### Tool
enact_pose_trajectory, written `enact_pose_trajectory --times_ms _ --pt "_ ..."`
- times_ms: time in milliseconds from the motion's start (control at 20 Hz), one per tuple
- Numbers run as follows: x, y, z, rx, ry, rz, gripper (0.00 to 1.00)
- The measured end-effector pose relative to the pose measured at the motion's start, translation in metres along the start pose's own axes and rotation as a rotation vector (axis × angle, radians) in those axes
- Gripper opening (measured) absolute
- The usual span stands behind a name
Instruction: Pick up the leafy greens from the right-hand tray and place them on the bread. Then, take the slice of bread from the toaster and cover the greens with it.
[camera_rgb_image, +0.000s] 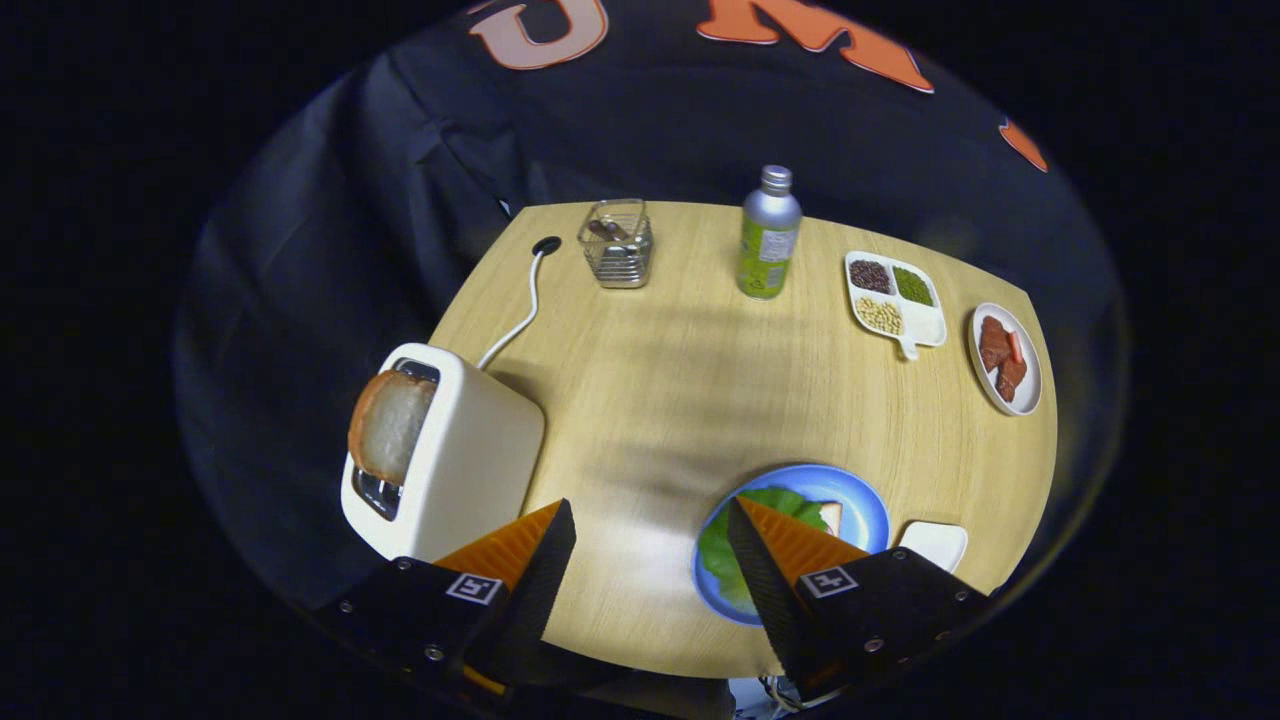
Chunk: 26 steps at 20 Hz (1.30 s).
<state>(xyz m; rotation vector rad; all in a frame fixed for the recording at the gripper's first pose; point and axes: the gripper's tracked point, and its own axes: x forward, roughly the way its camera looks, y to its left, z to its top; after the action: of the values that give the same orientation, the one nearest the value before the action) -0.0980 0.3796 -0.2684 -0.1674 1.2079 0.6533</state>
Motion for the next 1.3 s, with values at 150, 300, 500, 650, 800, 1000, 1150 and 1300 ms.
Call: enact_pose_trajectory --times_ms 150,300,500,650,800,1000,1150,1300 --pt "-0.004 0.047 0.014 -0.025 0.021 0.049 0.92" --pt "-0.010 0.089 0.036 -0.034 0.032 0.109 0.93" --pt "-0.010 0.138 0.056 -0.038 0.057 0.177 0.92" --pt "0.000 0.159 0.056 -0.038 0.114 0.188 0.87" --pt "0.019 0.164 0.047 -0.043 0.171 0.141 0.81" --pt "0.039 0.165 0.044 -0.012 0.210 0.093 0.65" --pt "0.051 0.165 0.037 0.017 0.240 0.080 0.47" --pt "0.050 0.160 0.032 0.068 0.243 0.096 0.26"
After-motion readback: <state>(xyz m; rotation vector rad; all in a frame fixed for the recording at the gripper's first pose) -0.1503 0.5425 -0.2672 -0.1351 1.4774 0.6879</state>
